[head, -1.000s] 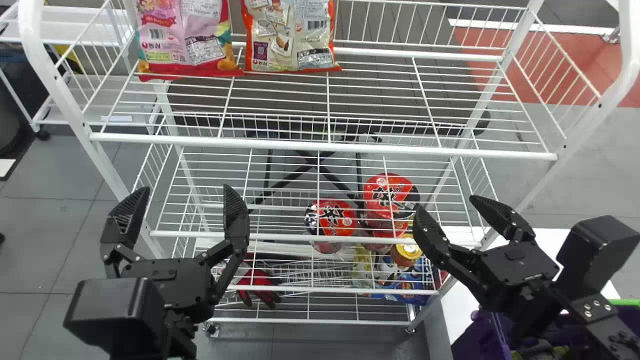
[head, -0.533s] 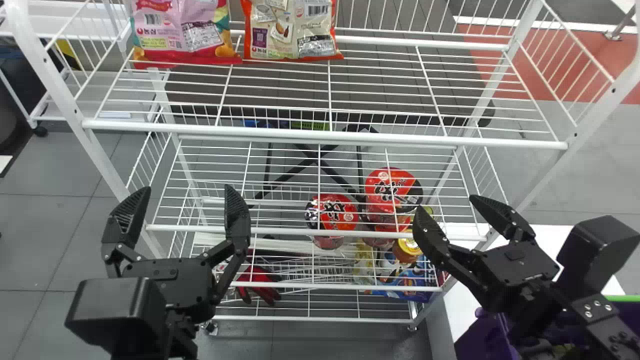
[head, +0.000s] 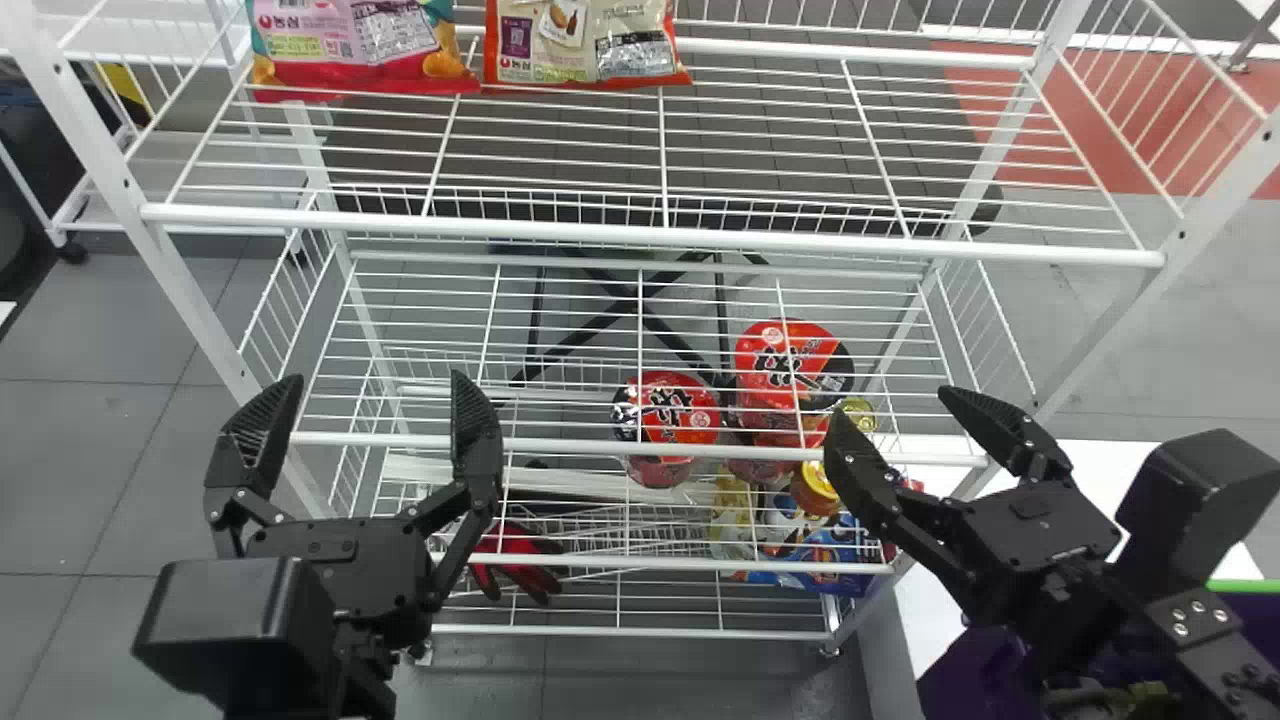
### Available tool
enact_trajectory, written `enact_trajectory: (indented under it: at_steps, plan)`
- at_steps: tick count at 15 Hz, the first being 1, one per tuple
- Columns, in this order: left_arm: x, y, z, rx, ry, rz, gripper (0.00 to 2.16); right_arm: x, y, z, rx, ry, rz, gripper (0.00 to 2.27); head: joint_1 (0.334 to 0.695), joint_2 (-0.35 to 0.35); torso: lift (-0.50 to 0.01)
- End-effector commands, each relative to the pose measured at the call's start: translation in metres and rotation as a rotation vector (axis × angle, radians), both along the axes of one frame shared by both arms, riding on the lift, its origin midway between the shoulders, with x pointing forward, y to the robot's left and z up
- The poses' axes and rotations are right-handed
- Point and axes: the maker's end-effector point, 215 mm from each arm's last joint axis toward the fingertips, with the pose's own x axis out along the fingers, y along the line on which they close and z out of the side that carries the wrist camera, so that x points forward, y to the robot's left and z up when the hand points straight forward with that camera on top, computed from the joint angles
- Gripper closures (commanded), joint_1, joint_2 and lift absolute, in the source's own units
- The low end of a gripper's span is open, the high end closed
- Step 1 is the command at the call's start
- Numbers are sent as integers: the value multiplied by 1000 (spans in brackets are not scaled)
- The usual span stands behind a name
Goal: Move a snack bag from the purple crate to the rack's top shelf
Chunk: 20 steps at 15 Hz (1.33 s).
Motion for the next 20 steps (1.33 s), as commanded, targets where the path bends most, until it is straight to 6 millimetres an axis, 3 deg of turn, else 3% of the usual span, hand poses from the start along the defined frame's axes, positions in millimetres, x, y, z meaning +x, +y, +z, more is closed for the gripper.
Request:
enact_trajectory:
  at_steps: [1, 20]
  plan:
    - [0, 0, -1, 1, 2, -1, 90, -1, 0, 0, 1, 1, -1, 144, 695, -64, -258]
    - [0, -5, -7, 6, 18, -4, 90, -4, -1, 1, -3, 0, 1, 134, 695, -73, -335]
